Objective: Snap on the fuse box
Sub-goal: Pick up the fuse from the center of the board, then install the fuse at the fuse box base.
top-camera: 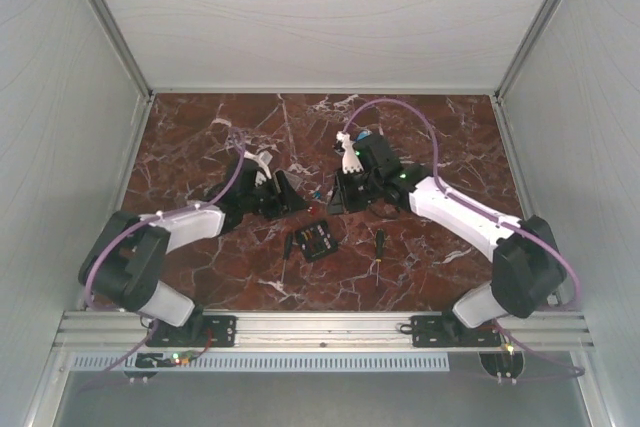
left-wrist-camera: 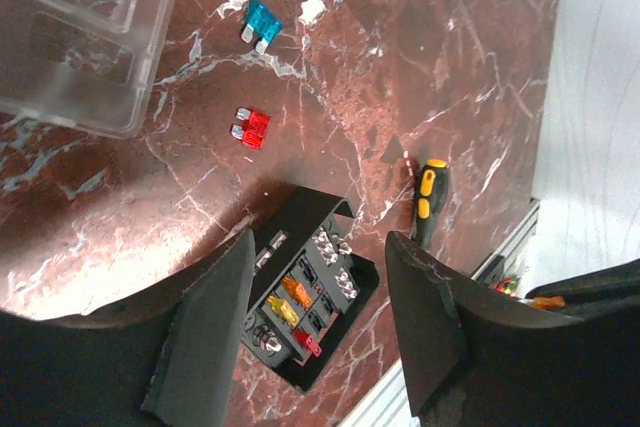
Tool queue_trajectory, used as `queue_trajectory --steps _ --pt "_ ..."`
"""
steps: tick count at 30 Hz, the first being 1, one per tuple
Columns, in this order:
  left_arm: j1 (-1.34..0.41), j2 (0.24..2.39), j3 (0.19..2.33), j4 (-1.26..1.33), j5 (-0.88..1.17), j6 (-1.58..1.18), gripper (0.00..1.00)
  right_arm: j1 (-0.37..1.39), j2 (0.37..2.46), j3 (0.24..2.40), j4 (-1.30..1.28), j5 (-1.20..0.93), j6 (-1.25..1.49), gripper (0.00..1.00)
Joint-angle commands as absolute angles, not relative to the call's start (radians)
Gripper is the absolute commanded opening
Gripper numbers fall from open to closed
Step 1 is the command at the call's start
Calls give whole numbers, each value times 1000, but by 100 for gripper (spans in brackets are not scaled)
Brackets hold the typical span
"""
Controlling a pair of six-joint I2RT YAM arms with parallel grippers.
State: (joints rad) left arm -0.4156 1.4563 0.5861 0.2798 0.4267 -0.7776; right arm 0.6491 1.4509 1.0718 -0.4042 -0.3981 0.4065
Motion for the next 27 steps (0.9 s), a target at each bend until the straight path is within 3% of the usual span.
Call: queue_trajectory --steps 1,15,27 --pt "-446 1540 675 281 466 -706 55 692 1513 1143 -538 -304 340 0" --pt "-497 1579 587 371 587 -765 40 790 1641 1254 -636 -183 246 0" --pt "-490 1479 509 401 575 -828 43 851 1713 1311 -668 -145 169 0"
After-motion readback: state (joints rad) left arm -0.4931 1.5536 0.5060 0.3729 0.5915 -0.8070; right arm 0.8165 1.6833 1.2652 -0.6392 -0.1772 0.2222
